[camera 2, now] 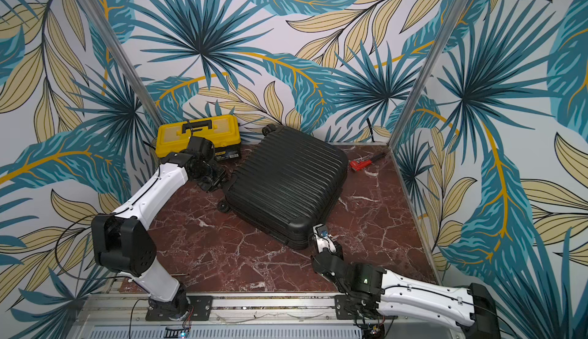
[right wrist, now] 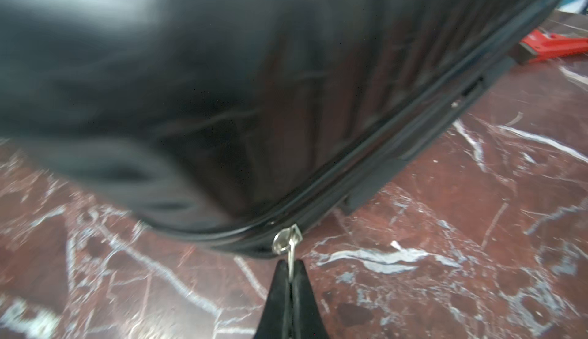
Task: Open the suitcase zippers
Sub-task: Unzip the zipper on the suitcase.
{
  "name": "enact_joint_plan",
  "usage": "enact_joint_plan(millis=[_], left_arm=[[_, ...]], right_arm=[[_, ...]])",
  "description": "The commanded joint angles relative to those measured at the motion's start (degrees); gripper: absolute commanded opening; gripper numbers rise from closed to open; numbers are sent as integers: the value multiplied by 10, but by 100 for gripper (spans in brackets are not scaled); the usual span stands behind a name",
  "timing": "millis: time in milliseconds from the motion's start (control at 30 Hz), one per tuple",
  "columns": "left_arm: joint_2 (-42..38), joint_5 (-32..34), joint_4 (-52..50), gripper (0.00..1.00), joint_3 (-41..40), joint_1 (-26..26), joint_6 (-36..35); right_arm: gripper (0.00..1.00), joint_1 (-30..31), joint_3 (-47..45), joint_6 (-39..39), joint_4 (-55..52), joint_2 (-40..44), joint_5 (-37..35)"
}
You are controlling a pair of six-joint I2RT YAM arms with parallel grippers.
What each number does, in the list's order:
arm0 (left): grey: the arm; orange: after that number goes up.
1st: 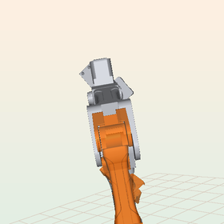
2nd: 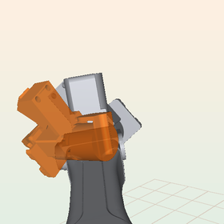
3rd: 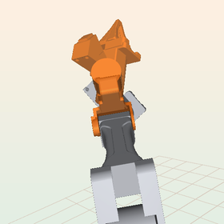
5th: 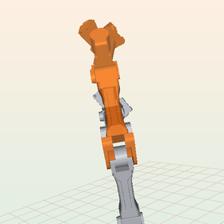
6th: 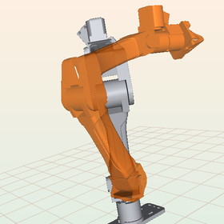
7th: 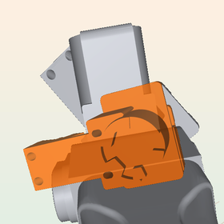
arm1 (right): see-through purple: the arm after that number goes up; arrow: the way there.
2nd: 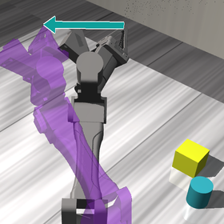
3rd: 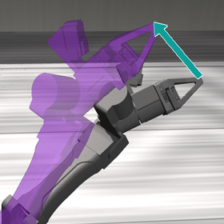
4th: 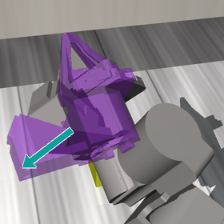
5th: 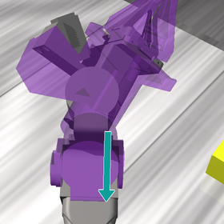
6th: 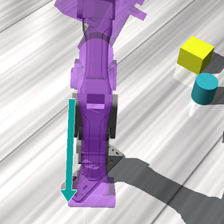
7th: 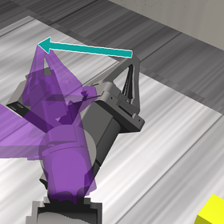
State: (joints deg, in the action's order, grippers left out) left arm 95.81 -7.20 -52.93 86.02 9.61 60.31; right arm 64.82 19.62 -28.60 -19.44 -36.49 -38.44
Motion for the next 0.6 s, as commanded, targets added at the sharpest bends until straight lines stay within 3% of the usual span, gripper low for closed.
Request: enact_joint_plan(millis=[0, 200, 367, 467, 567], left_arm=[[17, 75, 18, 31, 13, -7, -112], [30, 72, 19, 30, 22, -4, -126], [30, 75, 19, 30, 23, -4, -132], [29, 76, 19, 30, 22, -4, -135], [31, 79, 19, 30, 23, -4, -136]], right_arm=[[0, -61, 1, 27, 39, -6, 1], [0, -153, 23, 92, 140, -70, 51], [0, -283, 55, 115, 224, -170, 102], [0, -368, 74, 83, 267, -212, 134], [0, -450, 96, 38, 317, -255, 214]])
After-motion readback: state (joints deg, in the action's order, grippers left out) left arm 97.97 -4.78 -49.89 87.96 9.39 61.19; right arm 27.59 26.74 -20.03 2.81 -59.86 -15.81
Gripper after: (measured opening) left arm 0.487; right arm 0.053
